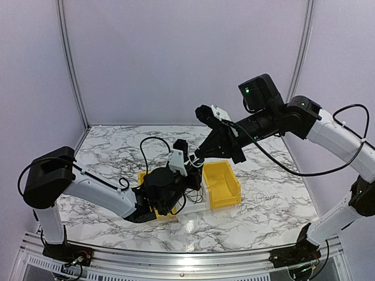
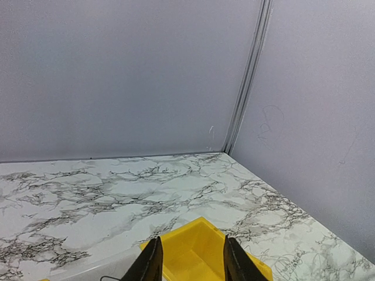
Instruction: Untangle the cables
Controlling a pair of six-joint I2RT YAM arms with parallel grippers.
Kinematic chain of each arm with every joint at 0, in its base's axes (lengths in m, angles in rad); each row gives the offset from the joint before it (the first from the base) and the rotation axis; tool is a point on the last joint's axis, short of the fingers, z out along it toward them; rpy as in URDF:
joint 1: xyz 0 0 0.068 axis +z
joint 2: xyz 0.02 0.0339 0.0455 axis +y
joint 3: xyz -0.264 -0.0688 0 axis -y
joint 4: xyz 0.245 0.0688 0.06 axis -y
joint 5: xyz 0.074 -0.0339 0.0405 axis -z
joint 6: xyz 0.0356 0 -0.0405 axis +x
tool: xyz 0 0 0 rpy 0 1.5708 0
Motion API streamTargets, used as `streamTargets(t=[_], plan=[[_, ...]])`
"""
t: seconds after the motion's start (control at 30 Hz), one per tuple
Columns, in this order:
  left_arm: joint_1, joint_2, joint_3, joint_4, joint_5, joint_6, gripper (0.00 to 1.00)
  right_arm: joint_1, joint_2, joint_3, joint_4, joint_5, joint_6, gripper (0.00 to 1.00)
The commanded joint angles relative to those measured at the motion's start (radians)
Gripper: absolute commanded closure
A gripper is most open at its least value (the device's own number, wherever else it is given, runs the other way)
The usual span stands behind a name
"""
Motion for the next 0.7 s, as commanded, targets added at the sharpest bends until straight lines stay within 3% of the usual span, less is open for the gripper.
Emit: streamTargets(t=[0.0,0.37,0.5,0.67], plan=[[0.013,0.034,0.021,0.086,0.006,-0.042,0.66,0.0,0.001,0.103,-0.05,-0.094,0.017,1.0],[0.016,0.033,-0.061,0.088,0.026,-0.081,0.82,-0.052,-0.035,0.289,-0.074,-0.122,0.03,1.0],[0.014,-0.058,-0.173,0.086,0.051,-0.125,0.96,-0.114,-0.054,0.323,-0.06,-0.132,0.032,1.0],[0.0,-0.172,-0.338,0.077,0.018,-0.161,1.0,-0.162,-0.075,0.36,-0.025,-0.118,0.059,1.0]])
